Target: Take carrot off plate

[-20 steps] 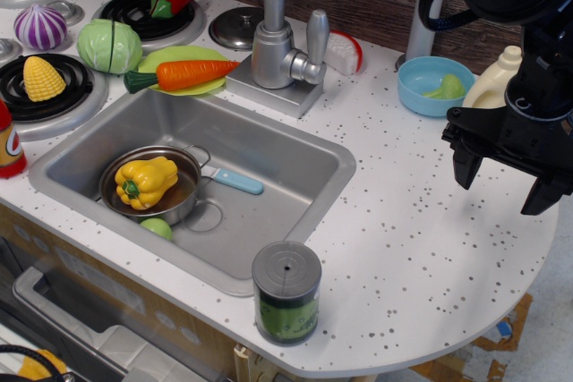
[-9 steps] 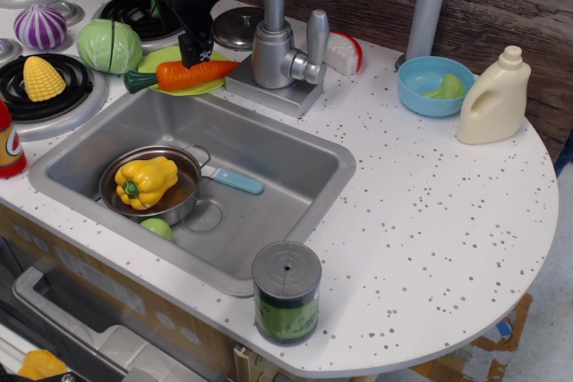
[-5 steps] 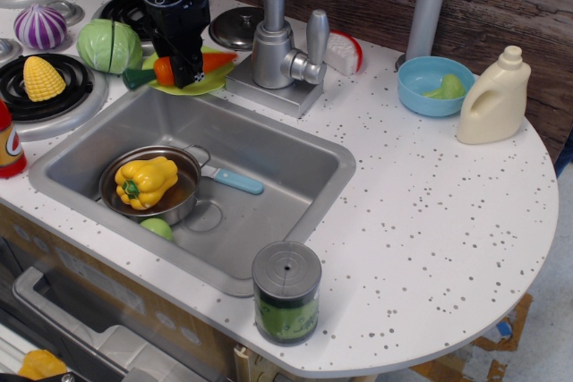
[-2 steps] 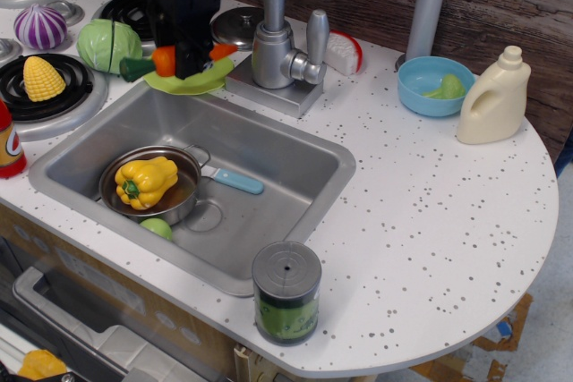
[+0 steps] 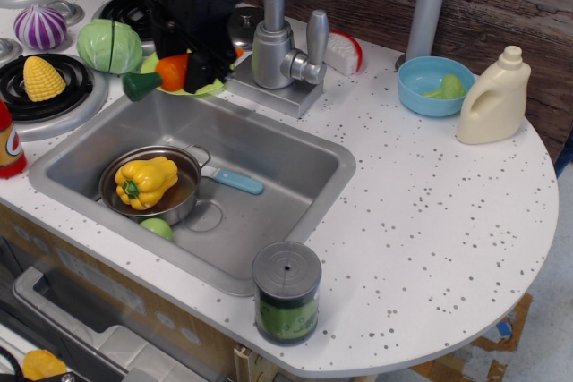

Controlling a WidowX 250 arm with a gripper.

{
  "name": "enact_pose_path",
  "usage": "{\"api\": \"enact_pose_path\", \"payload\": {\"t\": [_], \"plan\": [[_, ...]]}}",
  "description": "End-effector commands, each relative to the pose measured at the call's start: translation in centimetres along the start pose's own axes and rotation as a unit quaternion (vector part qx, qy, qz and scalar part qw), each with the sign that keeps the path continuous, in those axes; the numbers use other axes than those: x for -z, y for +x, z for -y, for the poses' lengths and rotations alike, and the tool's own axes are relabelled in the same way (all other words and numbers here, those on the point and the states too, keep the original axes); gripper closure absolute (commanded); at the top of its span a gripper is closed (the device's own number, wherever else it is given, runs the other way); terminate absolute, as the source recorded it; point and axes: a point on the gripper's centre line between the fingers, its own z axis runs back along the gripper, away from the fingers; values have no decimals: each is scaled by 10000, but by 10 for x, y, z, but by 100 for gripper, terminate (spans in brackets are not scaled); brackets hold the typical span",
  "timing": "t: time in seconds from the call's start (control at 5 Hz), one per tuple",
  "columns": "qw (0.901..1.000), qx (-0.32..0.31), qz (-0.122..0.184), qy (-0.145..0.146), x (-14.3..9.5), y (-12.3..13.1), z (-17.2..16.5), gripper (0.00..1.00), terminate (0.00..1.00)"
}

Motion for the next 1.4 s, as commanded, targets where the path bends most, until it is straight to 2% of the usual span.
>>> {"api": "enact_pose_path", "payload": {"t": [0.0,0.2,0.4,0.6,0.8,1.0,1.2], "plan": [[9992,-119,379,57,-6,3,1,100,0],[9977,-413,516,-133,12,-8,31,100,0],[9972,-529,525,-89,16,-16,43,100,0],[9968,-512,558,-243,19,-19,47,100,0],[9968,-512,558,-243,19,-19,47,0,0],[9968,-512,558,-243,19,-19,47,0,0],[9968,-512,558,-243,19,-19,47,0,100]]}}
